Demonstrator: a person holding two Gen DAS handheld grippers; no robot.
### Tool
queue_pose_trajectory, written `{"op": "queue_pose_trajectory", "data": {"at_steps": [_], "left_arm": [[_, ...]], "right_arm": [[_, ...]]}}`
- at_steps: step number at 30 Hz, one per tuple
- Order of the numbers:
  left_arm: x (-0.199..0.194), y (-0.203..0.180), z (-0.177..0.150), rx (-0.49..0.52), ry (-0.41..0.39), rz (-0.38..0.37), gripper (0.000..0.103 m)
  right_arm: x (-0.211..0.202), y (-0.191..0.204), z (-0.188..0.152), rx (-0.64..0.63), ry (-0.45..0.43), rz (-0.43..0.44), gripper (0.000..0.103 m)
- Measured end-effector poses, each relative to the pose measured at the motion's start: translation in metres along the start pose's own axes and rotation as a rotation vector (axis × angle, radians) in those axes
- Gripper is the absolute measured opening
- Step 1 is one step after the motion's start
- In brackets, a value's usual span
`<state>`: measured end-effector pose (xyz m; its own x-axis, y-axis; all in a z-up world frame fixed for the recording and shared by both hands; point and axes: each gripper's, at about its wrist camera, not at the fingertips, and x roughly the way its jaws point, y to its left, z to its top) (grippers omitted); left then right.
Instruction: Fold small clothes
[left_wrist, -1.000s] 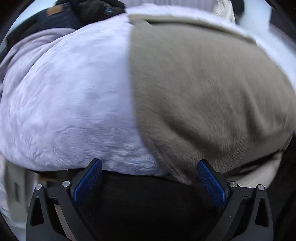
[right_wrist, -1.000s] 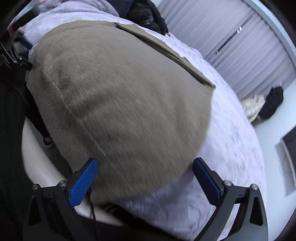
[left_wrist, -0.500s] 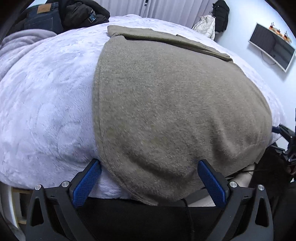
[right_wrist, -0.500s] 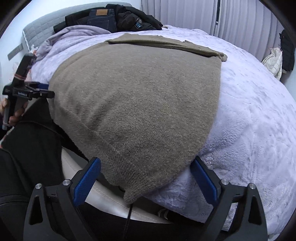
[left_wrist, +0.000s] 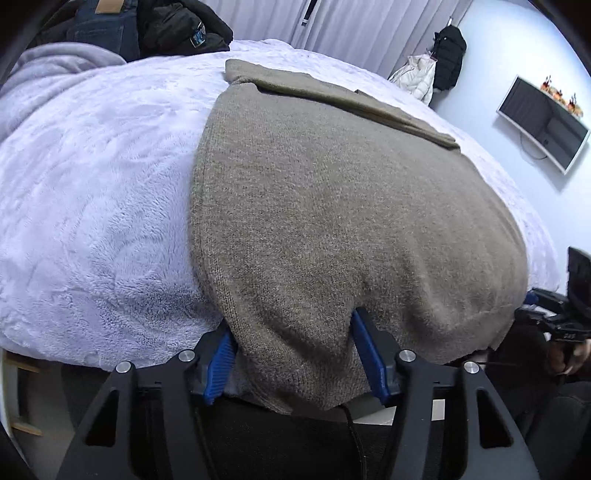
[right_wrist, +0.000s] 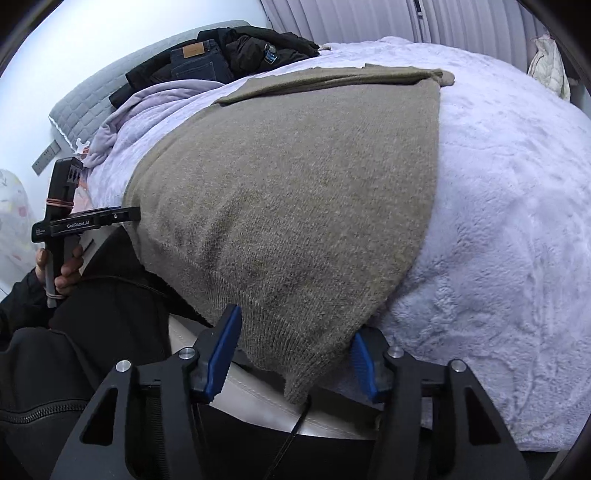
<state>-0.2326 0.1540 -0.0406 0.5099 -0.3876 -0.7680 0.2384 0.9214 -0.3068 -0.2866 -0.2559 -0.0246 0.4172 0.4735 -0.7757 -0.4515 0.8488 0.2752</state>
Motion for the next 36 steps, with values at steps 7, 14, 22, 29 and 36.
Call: {"op": "queue_pose_trajectory", "data": {"at_steps": [7, 14, 22, 29, 36], "left_arm": [[0.006, -0.006, 0.006, 0.024, 0.007, -0.019, 0.067], [0.005, 0.012, -0.001, -0.096, -0.005, -0.105, 0.024], [0.016, -0.008, 0.001, -0.072, 0.041, -0.118, 0.069], [0.015, -0.018, -0.002, -0.044, 0.039, -0.079, 0.014], [-0.007, -0.015, -0.009, -0.036, -0.051, -0.099, 0.013]], "right_arm": [[0.011, 0.002, 0.0, -0.007, 0.028, 0.04, 0.06], [0.016, 0.008, 0.004, -0.014, 0.036, -0.003, 0.05], [0.021, 0.008, 0.005, -0.006, 0.058, -0.019, 0.043], [0.02, 0.012, 0.008, 0.01, 0.058, 0.028, 0.011], [-0.007, 0.009, 0.013, 0.042, -0.035, 0.164, 0.01]]}}
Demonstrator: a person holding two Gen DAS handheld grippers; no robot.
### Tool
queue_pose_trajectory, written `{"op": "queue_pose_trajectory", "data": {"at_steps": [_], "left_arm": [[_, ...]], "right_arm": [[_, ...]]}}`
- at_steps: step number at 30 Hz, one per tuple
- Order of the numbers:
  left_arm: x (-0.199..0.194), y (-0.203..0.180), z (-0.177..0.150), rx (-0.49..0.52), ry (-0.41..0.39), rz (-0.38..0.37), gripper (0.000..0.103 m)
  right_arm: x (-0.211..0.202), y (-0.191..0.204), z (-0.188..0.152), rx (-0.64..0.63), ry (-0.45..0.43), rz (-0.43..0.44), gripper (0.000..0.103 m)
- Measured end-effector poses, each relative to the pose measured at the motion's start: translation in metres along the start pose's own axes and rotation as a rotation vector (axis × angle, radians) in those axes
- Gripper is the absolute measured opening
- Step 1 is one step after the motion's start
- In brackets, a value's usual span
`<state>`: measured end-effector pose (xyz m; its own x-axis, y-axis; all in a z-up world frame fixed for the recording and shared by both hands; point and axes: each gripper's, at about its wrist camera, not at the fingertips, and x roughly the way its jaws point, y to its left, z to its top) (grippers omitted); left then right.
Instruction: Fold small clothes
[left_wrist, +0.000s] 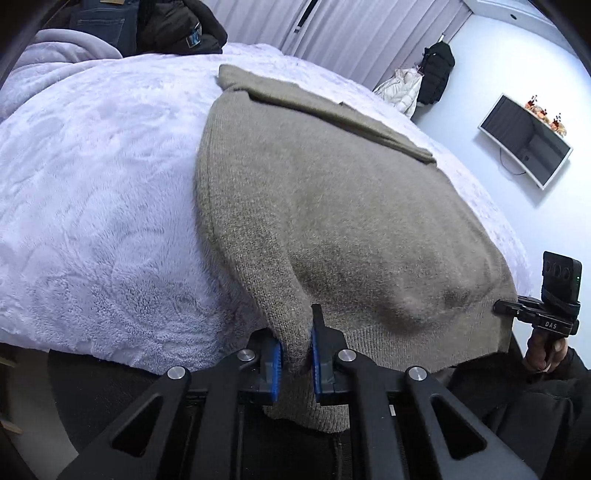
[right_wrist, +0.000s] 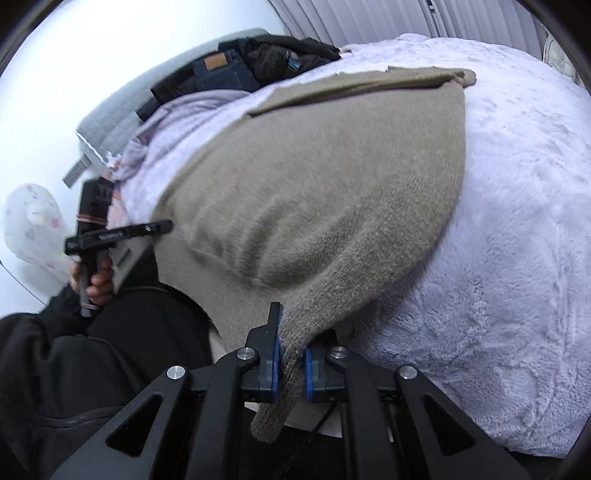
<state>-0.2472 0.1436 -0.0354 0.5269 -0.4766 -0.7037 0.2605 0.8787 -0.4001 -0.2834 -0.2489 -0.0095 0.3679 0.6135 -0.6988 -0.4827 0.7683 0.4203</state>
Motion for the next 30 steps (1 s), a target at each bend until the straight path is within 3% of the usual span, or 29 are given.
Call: {"op": "queue_pose_trajectory", "data": {"at_steps": [6, 15, 19, 30], "left_arm": [[-0.03, 0.0, 0.018, -0.038, -0.107, -0.043, 0.013], [-0.062, -0.017, 0.09, -0.031, -0.258, -0.086, 0.013], [-0.054, -0.025, 0.124, -0.013, -0.263, -0.077, 0.013], [-0.018, -0.035, 0.213, -0.007, -0.232, -0.09, 0.013]], "right_arm": [[-0.033, -0.006, 0.018, 0.055, -0.14, 0.116, 0.01], [-0.061, 0.001, 0.069, 0.049, -0.283, 0.181, 0.01], [-0.067, -0.006, 0.099, 0.056, -0.346, 0.209, 0.01], [-0.057, -0.046, 0.182, 0.146, -0.386, 0.202, 0.01]]}}
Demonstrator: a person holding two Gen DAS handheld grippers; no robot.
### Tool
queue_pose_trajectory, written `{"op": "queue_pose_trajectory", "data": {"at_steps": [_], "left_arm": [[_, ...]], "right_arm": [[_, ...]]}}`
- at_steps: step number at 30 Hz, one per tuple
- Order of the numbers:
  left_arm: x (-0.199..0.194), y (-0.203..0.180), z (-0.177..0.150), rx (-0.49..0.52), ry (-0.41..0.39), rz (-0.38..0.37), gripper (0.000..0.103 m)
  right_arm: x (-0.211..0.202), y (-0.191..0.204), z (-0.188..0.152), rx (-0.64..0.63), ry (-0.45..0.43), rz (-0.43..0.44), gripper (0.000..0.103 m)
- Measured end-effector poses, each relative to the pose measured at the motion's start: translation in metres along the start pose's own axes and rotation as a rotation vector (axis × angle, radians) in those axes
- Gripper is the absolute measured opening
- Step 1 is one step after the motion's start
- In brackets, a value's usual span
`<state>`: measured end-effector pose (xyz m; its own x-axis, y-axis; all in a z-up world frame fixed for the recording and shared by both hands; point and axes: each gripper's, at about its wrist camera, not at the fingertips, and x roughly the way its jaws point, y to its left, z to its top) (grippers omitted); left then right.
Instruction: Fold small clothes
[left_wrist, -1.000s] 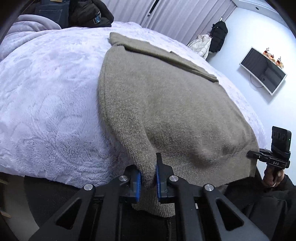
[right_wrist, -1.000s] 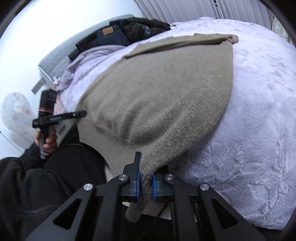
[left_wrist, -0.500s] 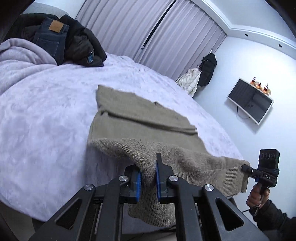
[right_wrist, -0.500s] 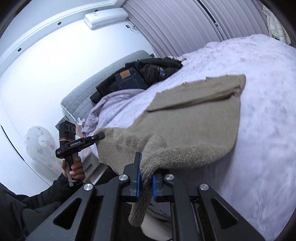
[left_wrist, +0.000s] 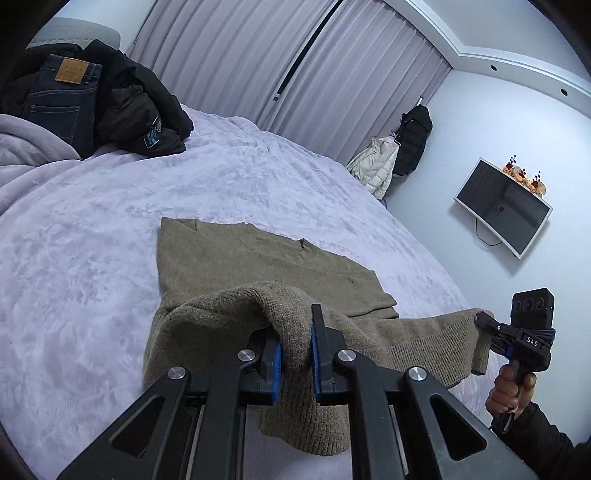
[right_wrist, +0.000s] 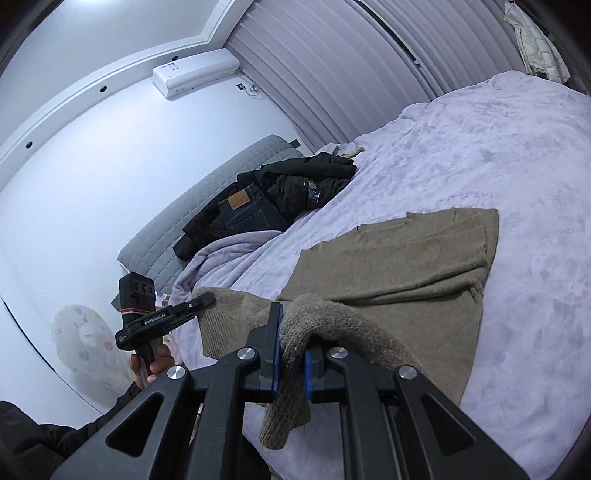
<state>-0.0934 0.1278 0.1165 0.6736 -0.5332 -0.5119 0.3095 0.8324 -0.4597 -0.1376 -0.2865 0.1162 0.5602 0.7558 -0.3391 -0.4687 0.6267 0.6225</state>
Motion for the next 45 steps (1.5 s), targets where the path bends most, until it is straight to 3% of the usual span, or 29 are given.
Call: {"op": "queue_pose_trajectory", "data": {"at_steps": [5, 14, 16, 18, 21, 23, 24, 26, 27, 29, 31, 32, 36, 39, 42, 45], "left_arm": [[0.037, 0.014, 0.035, 0.001, 0.048, 0.026, 0.013], [0.119, 0.062, 0.085, -0.153, 0.133, 0.056, 0.013], [0.144, 0.076, 0.089, -0.188, 0.191, 0.073, 0.014], [0.17, 0.092, 0.084, -0.227, 0.275, 0.138, 0.014], [0.193, 0.114, 0.066, -0.265, 0.361, 0.171, 0.014], [0.191, 0.121, 0.061, -0.291, 0.352, 0.131, 0.025], [0.187, 0.123, 0.061, -0.298, 0.34, 0.105, 0.043], [0.173, 0.121, 0.063, -0.304, 0.302, 0.077, 0.097], [0.164, 0.119, 0.066, -0.298, 0.265, 0.104, 0.102], [0.146, 0.117, 0.071, -0.283, 0.215, 0.112, 0.102], [0.135, 0.117, 0.072, -0.293, 0.213, 0.08, 0.102], [0.13, 0.115, 0.07, -0.286, 0.214, 0.074, 0.102], [0.124, 0.083, 0.048, -0.138, 0.299, 0.017, 0.102], [0.142, 0.06, 0.031, -0.068, 0.371, 0.028, 0.102], [0.167, 0.064, 0.027, -0.114, 0.416, 0.054, 0.102], [0.18, 0.076, 0.034, -0.209, 0.399, 0.029, 0.102]], "right_arm": [[0.03, -0.022, 0.036, 0.042, -0.013, -0.025, 0.01], [0.093, -0.087, 0.088, 0.186, 0.006, -0.12, 0.01], [0.106, -0.103, 0.095, 0.216, 0.015, -0.16, 0.01], [0.118, -0.127, 0.095, 0.283, 0.037, -0.218, 0.013], [0.14, -0.166, 0.087, 0.404, 0.116, -0.283, 0.015], [0.147, -0.182, 0.081, 0.447, 0.141, -0.281, 0.015], [0.147, -0.187, 0.08, 0.455, 0.136, -0.278, 0.018], [0.147, -0.191, 0.08, 0.456, 0.138, -0.273, 0.022], [0.146, -0.191, 0.081, 0.453, 0.146, -0.275, 0.024], [0.145, -0.188, 0.082, 0.444, 0.159, -0.277, 0.036], [0.137, -0.182, 0.082, 0.438, 0.155, -0.274, 0.075], [0.131, -0.18, 0.082, 0.441, 0.142, -0.268, 0.08], [0.1, -0.165, 0.082, 0.404, 0.069, -0.262, 0.081], [0.101, -0.156, 0.071, 0.362, 0.138, -0.285, 0.081], [0.112, -0.152, 0.058, 0.376, 0.172, -0.26, 0.079], [0.123, -0.146, 0.056, 0.393, 0.166, -0.23, 0.074]]}}
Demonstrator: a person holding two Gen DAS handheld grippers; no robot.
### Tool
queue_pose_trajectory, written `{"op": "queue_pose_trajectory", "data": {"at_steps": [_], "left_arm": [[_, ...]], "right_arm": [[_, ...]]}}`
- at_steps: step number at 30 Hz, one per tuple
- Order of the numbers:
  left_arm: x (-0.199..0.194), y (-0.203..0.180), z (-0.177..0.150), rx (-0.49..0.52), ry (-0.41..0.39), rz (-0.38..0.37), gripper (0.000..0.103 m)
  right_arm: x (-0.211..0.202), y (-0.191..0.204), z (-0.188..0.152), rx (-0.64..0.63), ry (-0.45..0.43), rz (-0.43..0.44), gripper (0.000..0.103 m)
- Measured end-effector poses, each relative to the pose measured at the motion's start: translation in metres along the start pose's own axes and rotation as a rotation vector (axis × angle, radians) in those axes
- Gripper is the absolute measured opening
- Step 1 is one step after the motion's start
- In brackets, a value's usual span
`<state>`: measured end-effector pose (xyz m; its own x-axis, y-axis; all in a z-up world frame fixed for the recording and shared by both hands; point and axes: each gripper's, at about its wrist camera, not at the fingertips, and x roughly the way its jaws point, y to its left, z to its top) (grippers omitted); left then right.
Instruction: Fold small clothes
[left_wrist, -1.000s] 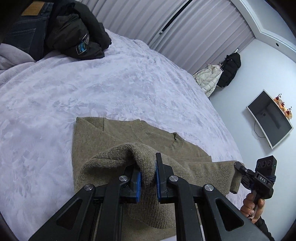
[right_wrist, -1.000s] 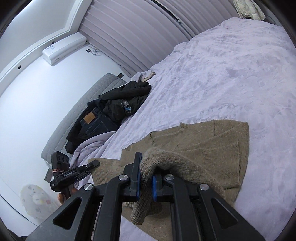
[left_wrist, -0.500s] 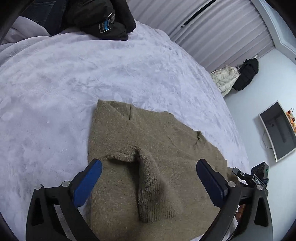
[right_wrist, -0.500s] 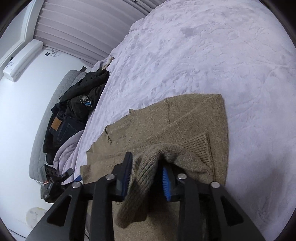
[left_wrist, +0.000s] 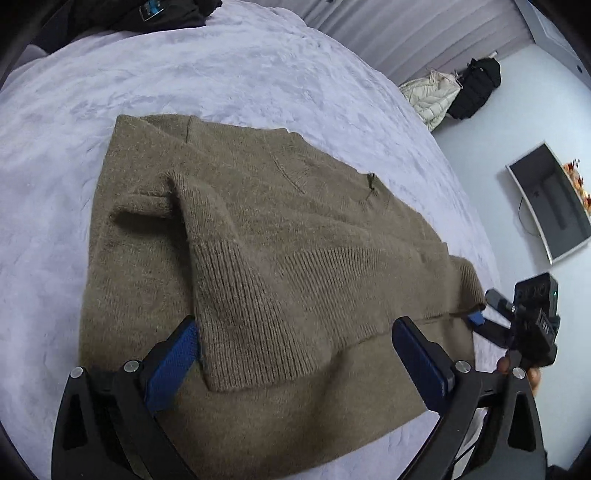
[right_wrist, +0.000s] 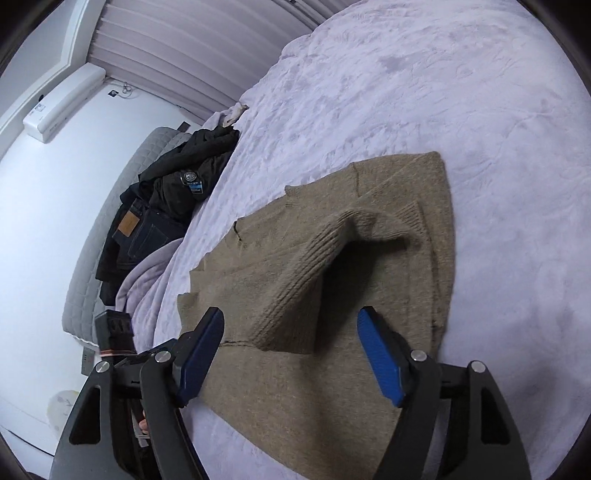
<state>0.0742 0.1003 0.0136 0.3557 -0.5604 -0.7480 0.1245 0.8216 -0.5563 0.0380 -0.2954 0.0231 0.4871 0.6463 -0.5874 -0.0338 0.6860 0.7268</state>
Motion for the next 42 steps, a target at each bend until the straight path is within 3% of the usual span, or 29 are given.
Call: {"op": "queue_pose_trajectory", "data": {"at_steps": [2, 3, 4, 5, 6, 9, 13, 18, 19, 21, 22, 23, 24, 25, 27, 30, 33, 38, 42], "left_arm": [[-0.001, 0.005, 0.007, -0.038, -0.025, -0.042, 0.1], [-0.001, 0.009, 0.012, -0.059, -0.026, -0.072, 0.072], [0.004, 0.012, 0.016, -0.075, 0.007, -0.093, 0.02], [0.01, 0.015, 0.019, -0.098, 0.051, -0.108, 0.011], [0.012, 0.017, 0.02, -0.105, 0.067, -0.095, 0.012], [0.002, 0.006, 0.021, -0.023, 0.021, -0.005, 0.012], [-0.023, -0.009, 0.04, 0.0, -0.091, -0.025, 0.012], [-0.011, 0.005, 0.083, -0.103, -0.089, -0.03, 0.012], [-0.004, 0.011, 0.088, -0.133, -0.077, -0.042, 0.019], [0.005, 0.023, 0.096, -0.19, -0.074, -0.077, 0.047], [0.006, 0.028, 0.098, -0.211, -0.086, -0.074, 0.076], [0.003, 0.033, 0.098, -0.231, -0.119, -0.061, 0.094], [-0.003, 0.037, 0.098, -0.246, -0.162, -0.054, 0.098], [-0.009, 0.04, 0.099, -0.254, -0.198, -0.045, 0.1], [-0.017, 0.045, 0.1, -0.257, -0.208, -0.035, 0.1], [-0.036, 0.046, 0.093, -0.181, -0.22, 0.013, 0.1], [-0.041, 0.036, 0.088, -0.087, -0.225, 0.078, 0.1], [0.007, -0.015, 0.09, 0.113, -0.116, 0.124, 0.1], [0.053, -0.036, 0.091, 0.228, -0.052, 0.228, 0.1]], "right_arm": [[0.008, 0.005, 0.0, -0.004, 0.002, -0.004, 0.069], [0.012, 0.008, 0.001, -0.021, -0.009, -0.021, 0.049], [0.015, 0.011, 0.003, -0.042, -0.009, -0.047, 0.01], [0.021, 0.012, 0.006, -0.053, 0.014, -0.09, 0.008], [0.024, 0.012, 0.007, -0.05, 0.025, -0.131, 0.008], [0.015, 0.029, 0.008, -0.129, -0.021, -0.118, 0.008], [0.005, 0.039, 0.027, -0.114, -0.071, -0.037, 0.008], [0.028, 0.024, 0.068, 0.013, -0.083, 0.004, 0.008], [0.034, 0.019, 0.075, 0.054, -0.082, 0.018, 0.012], [0.045, 0.008, 0.087, 0.125, -0.077, 0.002, 0.015], [0.05, 0.004, 0.091, 0.143, -0.072, -0.018, 0.021], [0.055, 0.001, 0.094, 0.152, -0.061, -0.035, 0.026], [0.059, -0.001, 0.097, 0.154, -0.053, -0.05, 0.038], [0.061, -0.001, 0.097, 0.151, -0.055, -0.058, 0.056], [0.059, 0.001, 0.096, 0.136, -0.087, -0.086, 0.077], [0.046, 0.008, 0.09, 0.084, -0.133, -0.123, 0.077], [0.031, 0.028, 0.08, -0.072, -0.175, -0.22, 0.077], [0.072, 0.056, 0.076, -0.281, -0.045, -0.353, 0.077], [0.107, 0.054, 0.073, -0.407, 0.021, -0.504, 0.077]]}}
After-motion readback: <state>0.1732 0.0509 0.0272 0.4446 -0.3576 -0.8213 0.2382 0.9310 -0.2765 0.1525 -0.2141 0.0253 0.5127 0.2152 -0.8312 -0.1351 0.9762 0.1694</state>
